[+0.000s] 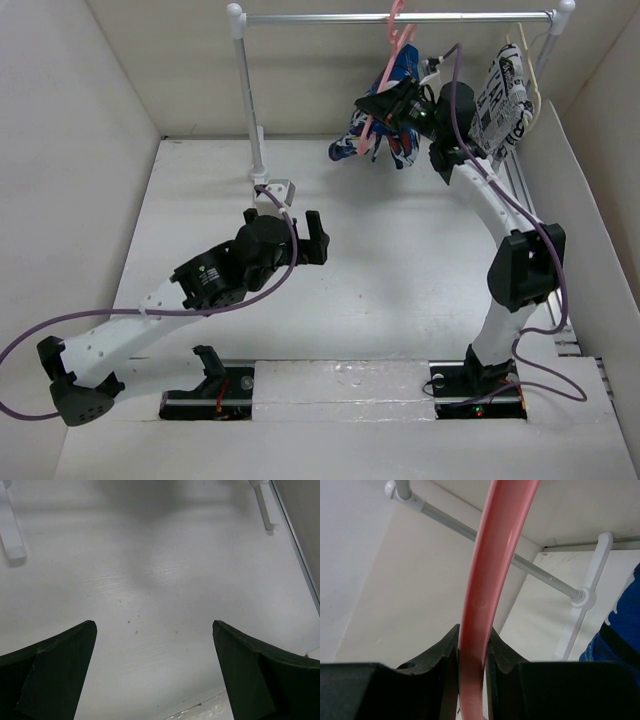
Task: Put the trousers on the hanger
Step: Place the hanger at the clothesline.
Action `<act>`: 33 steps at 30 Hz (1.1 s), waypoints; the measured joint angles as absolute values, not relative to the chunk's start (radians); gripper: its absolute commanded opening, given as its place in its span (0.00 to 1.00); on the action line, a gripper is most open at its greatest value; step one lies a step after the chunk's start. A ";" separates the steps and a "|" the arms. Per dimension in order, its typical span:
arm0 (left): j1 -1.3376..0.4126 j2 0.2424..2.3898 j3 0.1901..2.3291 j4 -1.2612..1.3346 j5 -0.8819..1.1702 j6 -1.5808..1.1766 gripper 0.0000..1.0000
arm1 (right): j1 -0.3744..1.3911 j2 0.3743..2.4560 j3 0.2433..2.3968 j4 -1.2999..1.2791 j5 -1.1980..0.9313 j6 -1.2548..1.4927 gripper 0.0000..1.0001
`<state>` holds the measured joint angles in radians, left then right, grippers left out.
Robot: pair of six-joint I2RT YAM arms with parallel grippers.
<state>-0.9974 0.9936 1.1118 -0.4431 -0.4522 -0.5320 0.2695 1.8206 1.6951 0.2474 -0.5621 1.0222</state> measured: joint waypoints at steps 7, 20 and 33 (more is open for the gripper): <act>-0.997 1.009 1.105 -0.437 -0.430 -0.541 0.99 | 0.204 1.829 1.696 0.280 -0.564 1.068 0.00; -0.997 1.010 1.090 -0.423 -0.416 -0.555 0.99 | 0.110 1.863 1.626 0.381 -0.542 1.080 0.00; -0.997 1.019 1.087 -0.418 -0.408 -0.559 0.99 | 0.053 1.772 1.542 0.451 -0.530 0.978 0.68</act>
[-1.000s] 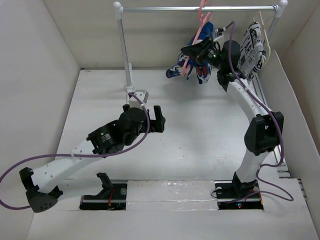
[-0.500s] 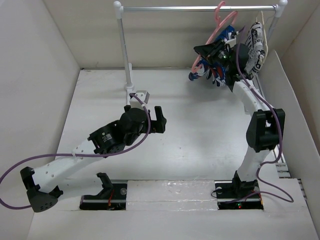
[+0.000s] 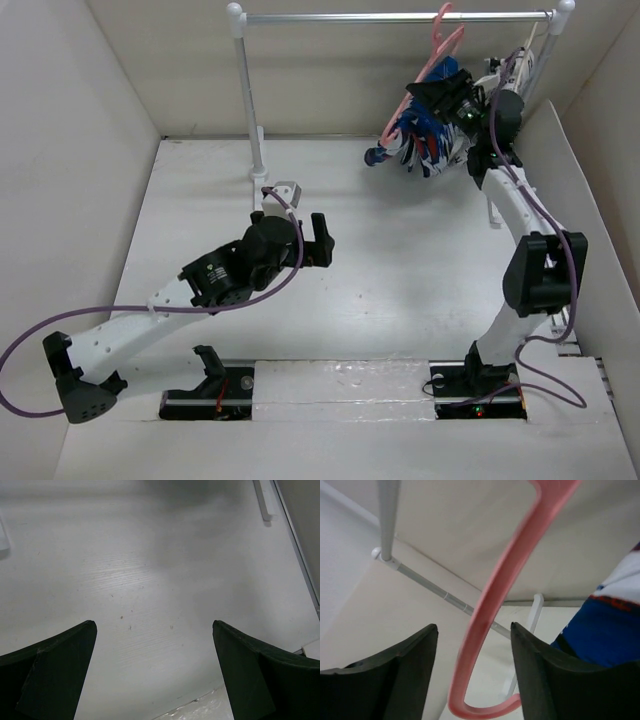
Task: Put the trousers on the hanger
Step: Place the hanger at the clothesline, then reset both arms
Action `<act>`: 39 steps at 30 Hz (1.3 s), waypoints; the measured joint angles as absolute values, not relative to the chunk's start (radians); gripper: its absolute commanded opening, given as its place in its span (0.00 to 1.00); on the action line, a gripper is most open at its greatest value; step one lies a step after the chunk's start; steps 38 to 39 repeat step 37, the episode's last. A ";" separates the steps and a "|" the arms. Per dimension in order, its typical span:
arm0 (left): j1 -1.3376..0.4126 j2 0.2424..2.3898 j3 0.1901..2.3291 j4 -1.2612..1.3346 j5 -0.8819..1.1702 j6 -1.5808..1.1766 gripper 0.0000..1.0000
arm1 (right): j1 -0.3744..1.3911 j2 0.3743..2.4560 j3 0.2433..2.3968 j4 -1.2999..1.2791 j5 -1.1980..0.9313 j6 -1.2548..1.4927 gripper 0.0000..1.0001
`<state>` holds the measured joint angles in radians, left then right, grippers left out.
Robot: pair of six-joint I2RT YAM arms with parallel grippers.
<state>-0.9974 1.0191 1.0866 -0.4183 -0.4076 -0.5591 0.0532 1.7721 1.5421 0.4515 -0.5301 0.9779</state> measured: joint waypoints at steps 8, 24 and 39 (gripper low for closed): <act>-0.997 1.048 1.110 -0.427 -0.439 -0.557 0.99 | 0.019 1.547 1.549 0.274 -0.467 0.757 0.74; -0.971 1.026 1.196 -0.398 -0.572 -0.552 0.99 | 0.181 0.908 1.156 -0.158 -0.323 0.200 0.63; -0.862 0.683 0.741 -0.471 -0.423 -0.761 0.99 | 0.224 0.319 0.599 -0.660 -0.205 0.091 0.64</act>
